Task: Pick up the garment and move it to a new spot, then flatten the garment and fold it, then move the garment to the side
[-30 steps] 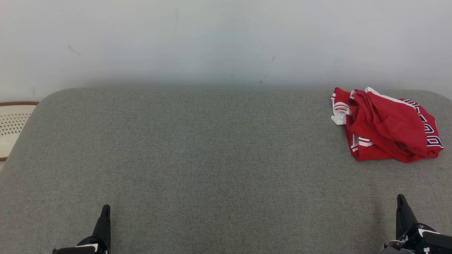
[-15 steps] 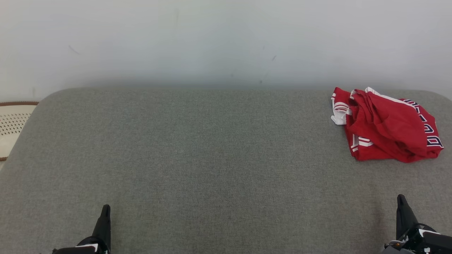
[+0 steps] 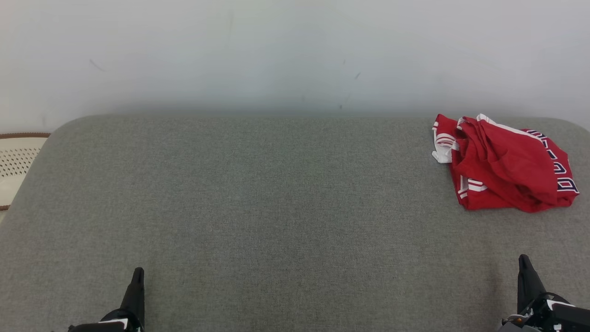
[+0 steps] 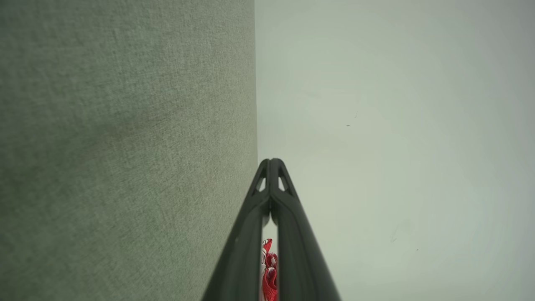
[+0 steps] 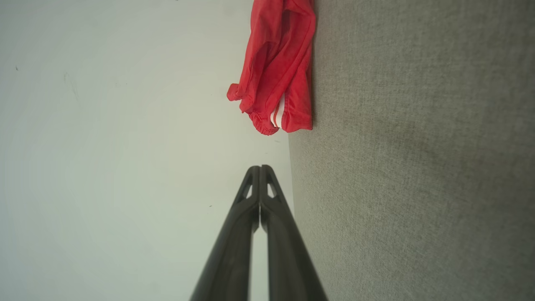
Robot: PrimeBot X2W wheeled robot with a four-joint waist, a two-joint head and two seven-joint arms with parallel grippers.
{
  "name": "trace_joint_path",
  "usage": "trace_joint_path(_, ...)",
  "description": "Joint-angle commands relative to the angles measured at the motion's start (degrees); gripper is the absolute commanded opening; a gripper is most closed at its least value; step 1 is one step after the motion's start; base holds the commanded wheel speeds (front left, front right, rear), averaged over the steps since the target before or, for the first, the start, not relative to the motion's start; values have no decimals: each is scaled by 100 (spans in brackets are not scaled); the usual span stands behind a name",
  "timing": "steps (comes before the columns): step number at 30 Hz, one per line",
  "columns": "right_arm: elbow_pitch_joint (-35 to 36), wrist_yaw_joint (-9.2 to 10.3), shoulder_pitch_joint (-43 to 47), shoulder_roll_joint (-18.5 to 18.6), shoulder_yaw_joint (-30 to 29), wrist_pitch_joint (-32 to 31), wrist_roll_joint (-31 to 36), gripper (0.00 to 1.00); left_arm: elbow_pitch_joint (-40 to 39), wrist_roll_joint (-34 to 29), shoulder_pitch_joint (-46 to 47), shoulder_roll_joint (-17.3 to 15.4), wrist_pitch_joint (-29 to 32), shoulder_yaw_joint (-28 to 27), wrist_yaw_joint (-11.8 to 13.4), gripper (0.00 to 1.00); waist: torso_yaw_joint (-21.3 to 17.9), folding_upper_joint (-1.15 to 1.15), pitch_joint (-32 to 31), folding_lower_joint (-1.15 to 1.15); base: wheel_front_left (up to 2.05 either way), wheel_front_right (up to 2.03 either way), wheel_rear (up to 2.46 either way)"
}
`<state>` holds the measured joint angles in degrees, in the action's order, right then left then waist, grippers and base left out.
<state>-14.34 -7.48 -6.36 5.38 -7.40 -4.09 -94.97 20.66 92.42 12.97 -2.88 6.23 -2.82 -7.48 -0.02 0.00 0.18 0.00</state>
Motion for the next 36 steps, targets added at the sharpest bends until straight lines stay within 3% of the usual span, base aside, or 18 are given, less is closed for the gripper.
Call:
trace_joint_path(1, -19, -2, -6, -9, -7, -33, 46, 0, 26, 22, 19, 5, 5, -6, -17, 0, 0, 0, 0, 0, 0, 0, 0)
trace_joint_path(36, -25, -2, -17, -64, -78, -91, 101, 0, 25, 23, 19, 5, 3, -4, -17, 0, 0, 0, 0, 0, 0, 0, 0)
